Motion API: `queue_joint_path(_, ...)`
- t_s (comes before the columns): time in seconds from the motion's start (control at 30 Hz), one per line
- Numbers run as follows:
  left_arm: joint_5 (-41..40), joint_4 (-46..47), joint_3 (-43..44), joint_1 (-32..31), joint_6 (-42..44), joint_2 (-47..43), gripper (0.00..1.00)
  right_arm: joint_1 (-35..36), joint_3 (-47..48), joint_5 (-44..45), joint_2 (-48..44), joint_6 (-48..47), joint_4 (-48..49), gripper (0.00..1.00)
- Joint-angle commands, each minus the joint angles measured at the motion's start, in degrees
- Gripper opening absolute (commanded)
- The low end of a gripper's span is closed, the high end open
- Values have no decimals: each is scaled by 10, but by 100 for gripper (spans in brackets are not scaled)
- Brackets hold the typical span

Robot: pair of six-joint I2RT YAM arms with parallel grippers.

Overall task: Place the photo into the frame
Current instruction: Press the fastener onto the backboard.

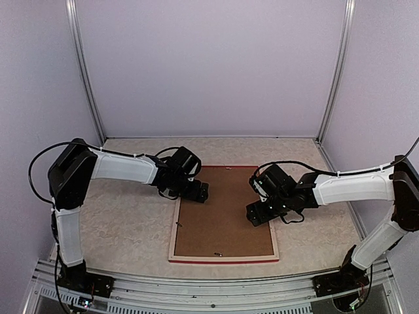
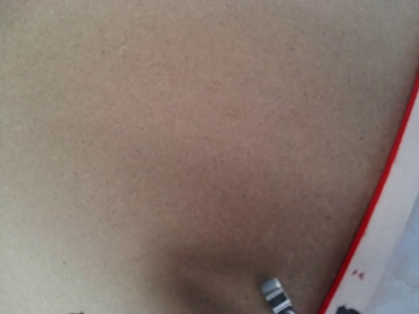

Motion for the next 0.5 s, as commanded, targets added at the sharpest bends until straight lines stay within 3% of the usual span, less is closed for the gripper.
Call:
queue_joint_path(0.0,11,-43,-28,-4,-17,-36,95,-5,-8,-2,-7,7,5,82)
queue_joint_path(0.47,-33,-73,-95,-35,-37,-150,98,-5,-13,-7,-8,12,7,82)
